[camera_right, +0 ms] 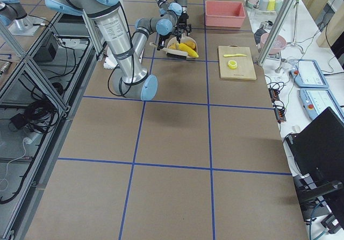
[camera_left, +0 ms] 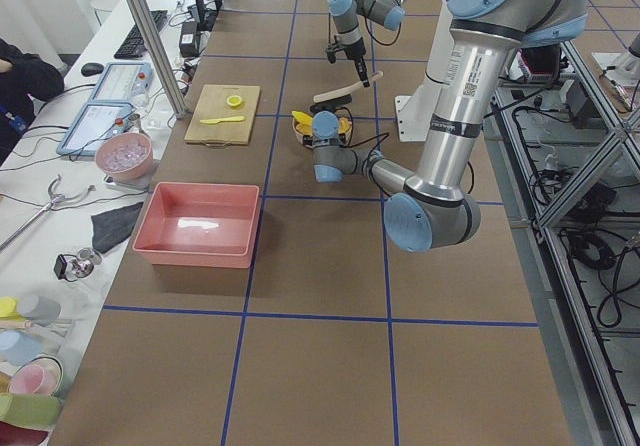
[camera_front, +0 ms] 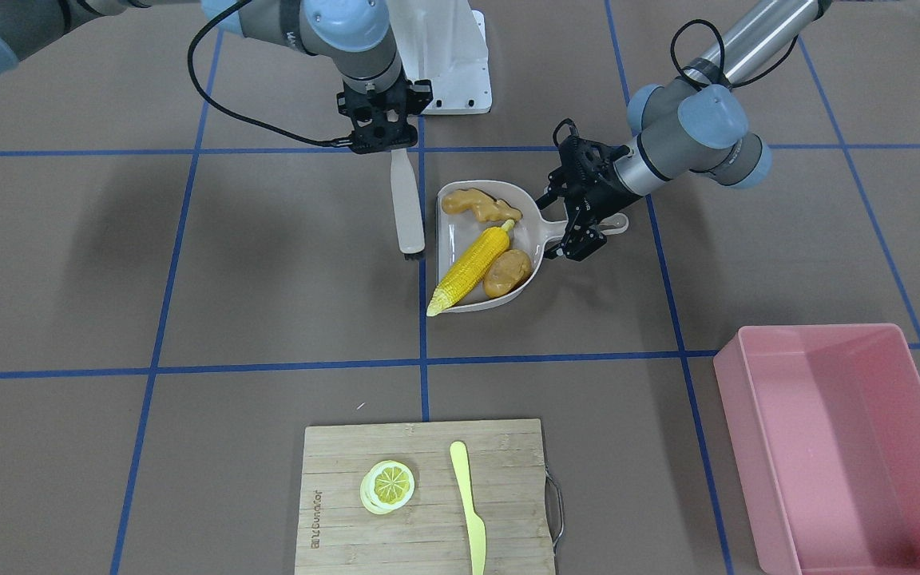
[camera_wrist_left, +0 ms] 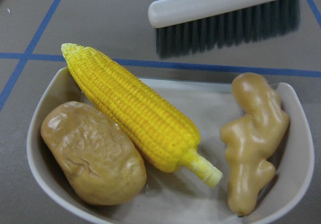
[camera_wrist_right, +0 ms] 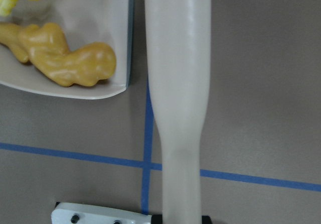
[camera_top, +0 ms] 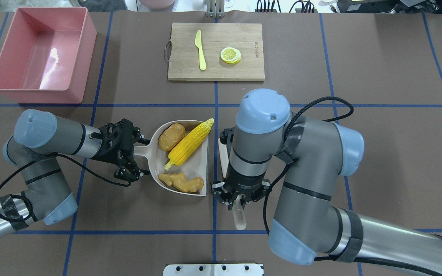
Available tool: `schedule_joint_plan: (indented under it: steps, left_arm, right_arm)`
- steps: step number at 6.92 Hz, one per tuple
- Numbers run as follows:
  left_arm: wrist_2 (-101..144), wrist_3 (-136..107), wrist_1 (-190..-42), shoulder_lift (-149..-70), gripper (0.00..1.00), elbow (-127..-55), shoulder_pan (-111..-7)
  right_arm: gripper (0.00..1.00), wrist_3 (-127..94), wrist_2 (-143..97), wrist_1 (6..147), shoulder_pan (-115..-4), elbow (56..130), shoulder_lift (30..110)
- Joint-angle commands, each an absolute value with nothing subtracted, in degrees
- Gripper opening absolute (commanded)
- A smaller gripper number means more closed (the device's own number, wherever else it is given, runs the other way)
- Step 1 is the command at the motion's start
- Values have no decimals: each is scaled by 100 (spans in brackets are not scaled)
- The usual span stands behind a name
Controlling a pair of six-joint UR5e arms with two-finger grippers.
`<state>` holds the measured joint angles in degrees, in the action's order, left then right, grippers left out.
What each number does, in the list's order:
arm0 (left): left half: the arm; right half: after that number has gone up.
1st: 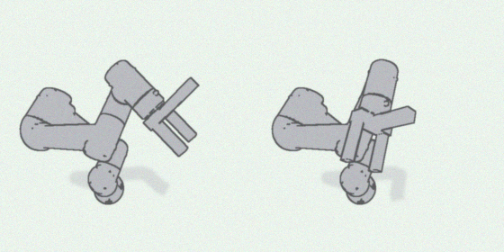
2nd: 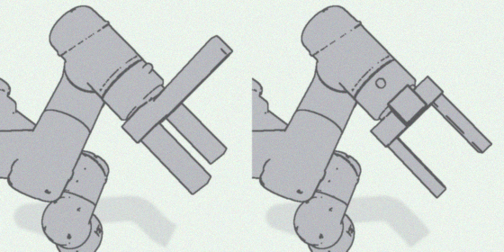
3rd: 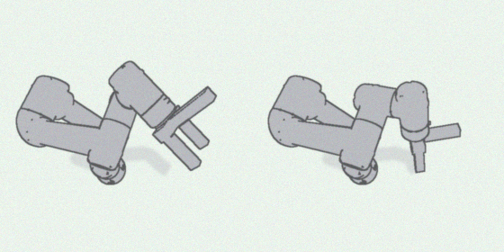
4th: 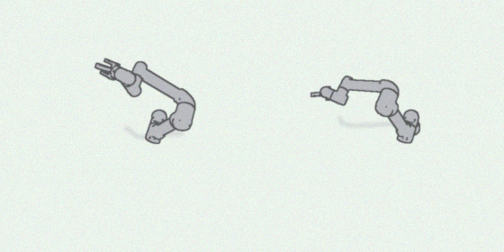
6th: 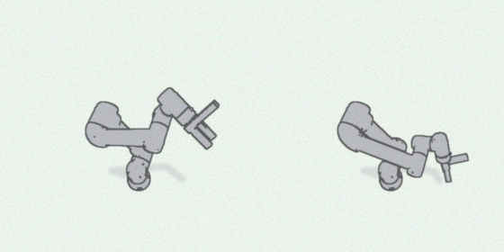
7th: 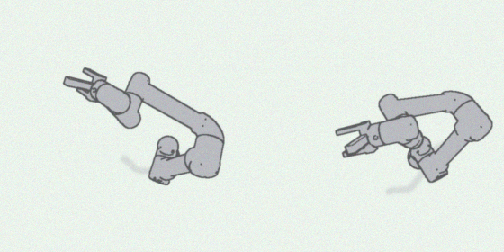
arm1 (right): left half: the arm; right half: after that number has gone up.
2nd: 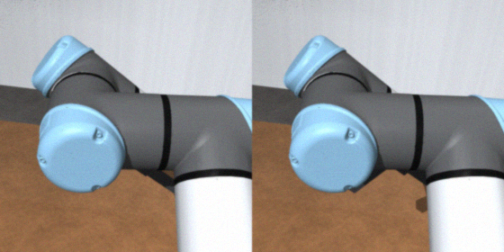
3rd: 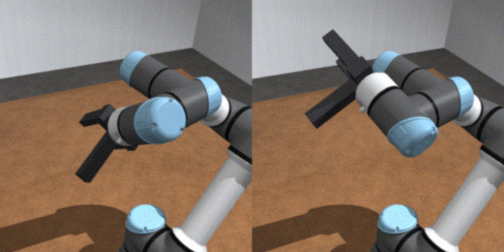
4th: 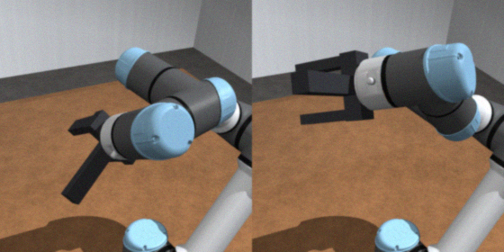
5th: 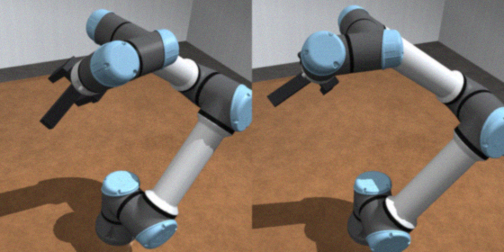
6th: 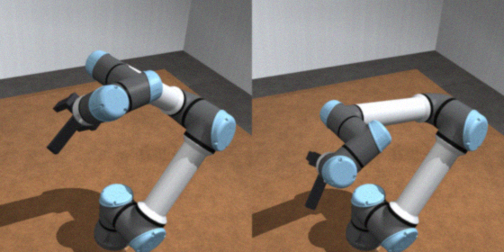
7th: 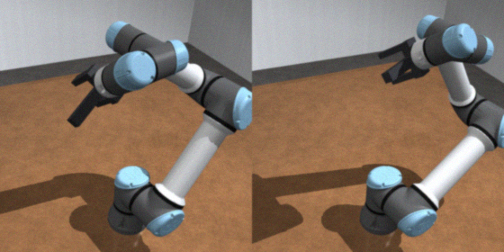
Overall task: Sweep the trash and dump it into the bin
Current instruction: 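Return the brush to its spot with the right gripper and release it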
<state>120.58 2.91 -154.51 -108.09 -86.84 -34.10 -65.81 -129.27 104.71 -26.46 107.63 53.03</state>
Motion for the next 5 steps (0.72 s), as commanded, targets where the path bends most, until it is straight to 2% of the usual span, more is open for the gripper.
schedule_joint_plan:
  steps: [1, 5]
  left_arm:
    - [12050, 281, -15451, -10802, 98, -8684, -3410]
    - [12050, 193, -15416, -10802, 98, -8701, -3437]
  right_arm:
    - [0, -6156, -12981, 10886, -3109, 11379, 5973]
    - [0, -5766, -12798, 10951, -4094, 12110, 7555]
